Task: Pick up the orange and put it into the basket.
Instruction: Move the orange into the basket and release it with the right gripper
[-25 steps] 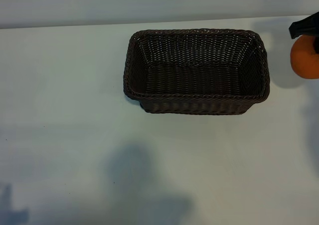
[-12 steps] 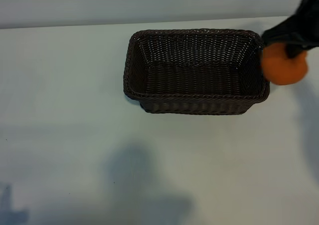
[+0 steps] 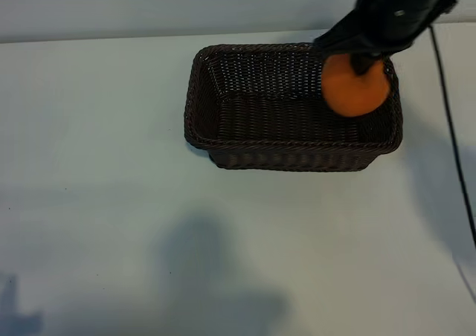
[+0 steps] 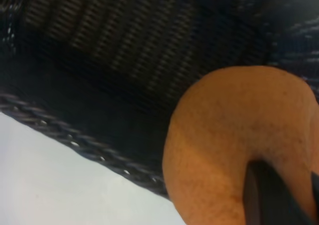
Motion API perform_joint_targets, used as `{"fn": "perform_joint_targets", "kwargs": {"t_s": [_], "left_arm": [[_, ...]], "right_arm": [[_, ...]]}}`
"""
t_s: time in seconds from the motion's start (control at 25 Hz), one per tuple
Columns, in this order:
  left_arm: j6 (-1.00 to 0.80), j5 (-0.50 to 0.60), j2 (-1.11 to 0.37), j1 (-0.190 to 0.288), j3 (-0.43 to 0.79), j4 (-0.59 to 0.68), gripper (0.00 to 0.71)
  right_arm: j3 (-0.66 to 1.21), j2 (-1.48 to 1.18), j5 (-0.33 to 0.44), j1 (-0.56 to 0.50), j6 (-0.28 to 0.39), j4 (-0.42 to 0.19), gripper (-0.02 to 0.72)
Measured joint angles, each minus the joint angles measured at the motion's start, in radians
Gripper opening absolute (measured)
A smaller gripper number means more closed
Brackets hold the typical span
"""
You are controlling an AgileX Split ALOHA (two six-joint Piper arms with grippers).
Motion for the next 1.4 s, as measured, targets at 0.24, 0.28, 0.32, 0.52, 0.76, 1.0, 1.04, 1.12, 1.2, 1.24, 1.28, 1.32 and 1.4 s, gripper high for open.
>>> {"fn": "perform_joint_targets", "kwargs": {"t_s": [0.24, 0.28, 0.32, 0.52, 0.76, 1.0, 1.04, 1.12, 1.2, 1.24, 1.28, 1.32, 1.4], "left_arm": [[0.0, 0.0, 0.0, 0.0, 0.0, 0.0, 0.593], [0.0, 0.0, 0.0, 0.0, 0.0, 0.0, 0.593], [0.0, 0.0, 0.0, 0.0, 0.0, 0.0, 0.593], [0.0, 0.0, 0.0, 0.0, 0.0, 0.0, 0.593], [0.0, 0.0, 0.0, 0.0, 0.0, 0.0, 0.593], [0.0, 0.0, 0.0, 0.0, 0.0, 0.0, 0.593], [0.0, 0.0, 0.0, 0.0, 0.0, 0.001, 0.593], [0.0, 0.0, 0.0, 0.0, 0.0, 0.001, 0.593], [0.0, 0.0, 0.0, 0.0, 0.0, 0.001, 0.593], [0.0, 0.0, 0.0, 0.0, 0.0, 0.001, 0.593], [0.0, 0.0, 0.0, 0.0, 0.0, 0.001, 0.593], [0.0, 0.0, 0.0, 0.0, 0.0, 0.001, 0.593], [-0.001, 0.0, 0.0, 0.0, 0.0, 0.001, 0.593]], "right_arm": [[-0.059, 0.099, -0.01, 0.002, -0.001, 0.005, 0.07], [-0.065, 0.112, -0.016, 0.002, -0.003, 0.006, 0.07], [-0.067, 0.129, -0.026, 0.002, -0.004, 0.008, 0.07], [-0.073, 0.204, -0.087, 0.002, -0.017, 0.017, 0.07], [-0.088, 0.286, -0.115, 0.002, -0.023, 0.019, 0.07], [-0.088, 0.328, -0.129, 0.002, -0.027, 0.025, 0.094], [-0.089, 0.328, -0.128, 0.002, -0.027, 0.031, 0.11], [-0.09, 0.328, -0.13, 0.002, -0.027, 0.041, 0.168], [-0.09, 0.328, -0.13, 0.002, -0.027, 0.043, 0.239], [-0.09, 0.328, -0.13, 0.002, -0.027, 0.043, 0.285], [-0.09, 0.328, -0.13, 0.002, -0.027, 0.043, 0.336], [-0.09, 0.328, -0.129, 0.002, -0.027, 0.044, 0.38], [-0.096, 0.328, -0.119, 0.002, -0.027, 0.044, 0.481]]}}
